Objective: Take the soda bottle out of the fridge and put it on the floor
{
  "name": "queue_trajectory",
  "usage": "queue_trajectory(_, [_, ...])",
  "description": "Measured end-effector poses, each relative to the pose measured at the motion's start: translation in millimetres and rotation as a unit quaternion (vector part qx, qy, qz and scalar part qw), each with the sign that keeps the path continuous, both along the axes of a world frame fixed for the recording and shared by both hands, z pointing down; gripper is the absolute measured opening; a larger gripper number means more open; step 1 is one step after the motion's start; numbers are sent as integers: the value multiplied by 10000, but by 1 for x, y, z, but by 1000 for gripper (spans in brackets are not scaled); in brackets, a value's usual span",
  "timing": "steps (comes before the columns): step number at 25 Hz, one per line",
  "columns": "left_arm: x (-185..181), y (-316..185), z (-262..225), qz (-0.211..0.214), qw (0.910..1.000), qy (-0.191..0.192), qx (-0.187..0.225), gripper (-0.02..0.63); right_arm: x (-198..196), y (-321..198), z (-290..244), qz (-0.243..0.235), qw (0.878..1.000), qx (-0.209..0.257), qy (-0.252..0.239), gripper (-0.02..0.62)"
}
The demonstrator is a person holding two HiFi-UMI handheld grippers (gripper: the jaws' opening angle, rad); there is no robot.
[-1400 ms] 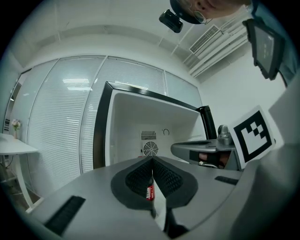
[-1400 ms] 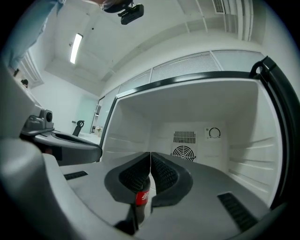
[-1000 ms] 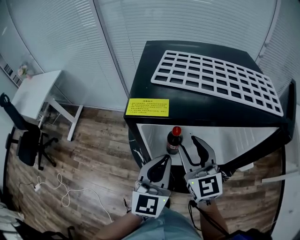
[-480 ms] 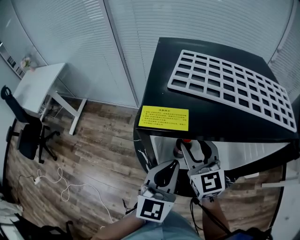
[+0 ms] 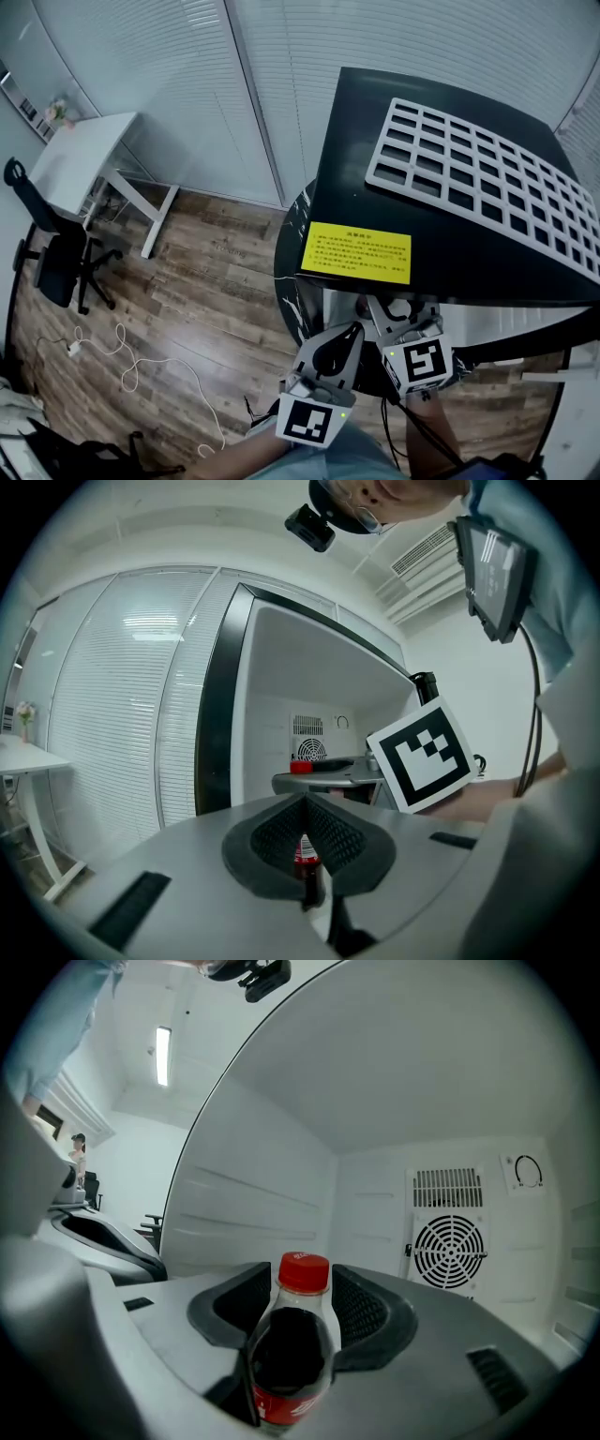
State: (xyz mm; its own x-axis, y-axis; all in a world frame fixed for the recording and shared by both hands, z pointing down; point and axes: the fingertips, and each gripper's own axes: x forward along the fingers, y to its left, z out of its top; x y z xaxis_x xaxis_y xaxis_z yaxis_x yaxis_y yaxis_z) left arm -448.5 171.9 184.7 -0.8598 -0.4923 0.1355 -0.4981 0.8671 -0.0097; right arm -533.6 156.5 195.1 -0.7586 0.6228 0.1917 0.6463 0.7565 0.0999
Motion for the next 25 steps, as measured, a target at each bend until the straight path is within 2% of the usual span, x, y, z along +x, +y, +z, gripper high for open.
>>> queue_trajectory(25, [-11, 8, 5, -66, 9999, 47, 77, 17, -19, 13, -2, -63, 9994, 329, 20, 144])
